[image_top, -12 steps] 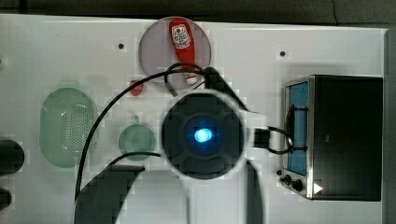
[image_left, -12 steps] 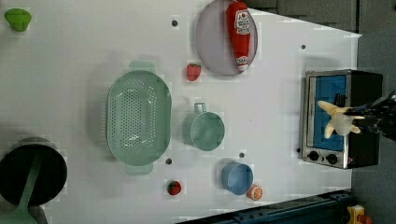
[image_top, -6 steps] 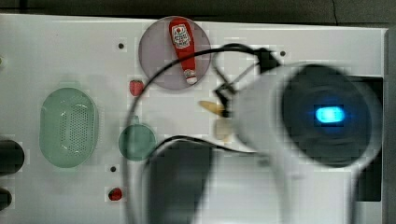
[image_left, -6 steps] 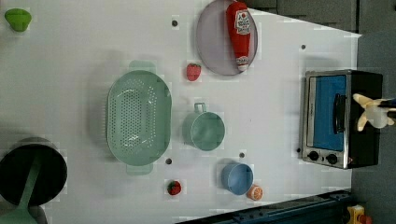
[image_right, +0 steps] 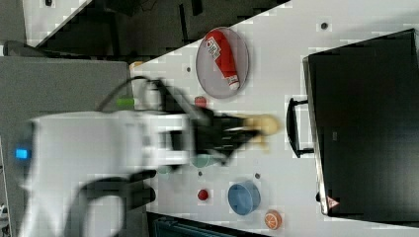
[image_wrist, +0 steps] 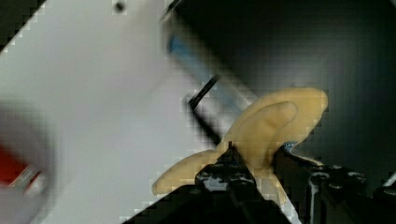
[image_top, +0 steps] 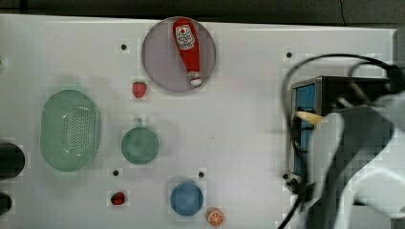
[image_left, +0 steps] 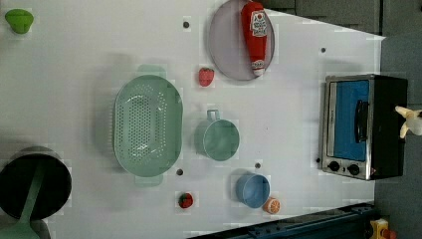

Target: Pick banana from table and place on oven.

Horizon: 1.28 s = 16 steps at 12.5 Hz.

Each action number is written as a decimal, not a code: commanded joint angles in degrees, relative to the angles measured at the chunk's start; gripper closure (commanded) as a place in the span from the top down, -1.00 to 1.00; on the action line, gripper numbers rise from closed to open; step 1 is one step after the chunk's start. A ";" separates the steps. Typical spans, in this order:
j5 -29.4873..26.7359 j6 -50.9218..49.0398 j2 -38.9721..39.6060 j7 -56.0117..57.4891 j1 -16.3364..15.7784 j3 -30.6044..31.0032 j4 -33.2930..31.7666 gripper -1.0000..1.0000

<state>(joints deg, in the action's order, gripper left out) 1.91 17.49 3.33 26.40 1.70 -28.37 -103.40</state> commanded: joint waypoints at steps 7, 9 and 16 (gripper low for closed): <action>-2.94 9.40 9.63 22.95 2.71 -9.76 0.18 -0.02; -3.56 9.31 9.78 23.07 2.71 -9.47 -0.27 0.43; -3.51 3.85 4.81 18.90 -0.34 -6.70 1.93 1.00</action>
<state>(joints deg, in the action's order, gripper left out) -1.97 21.32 12.25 46.69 4.49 -35.17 -103.79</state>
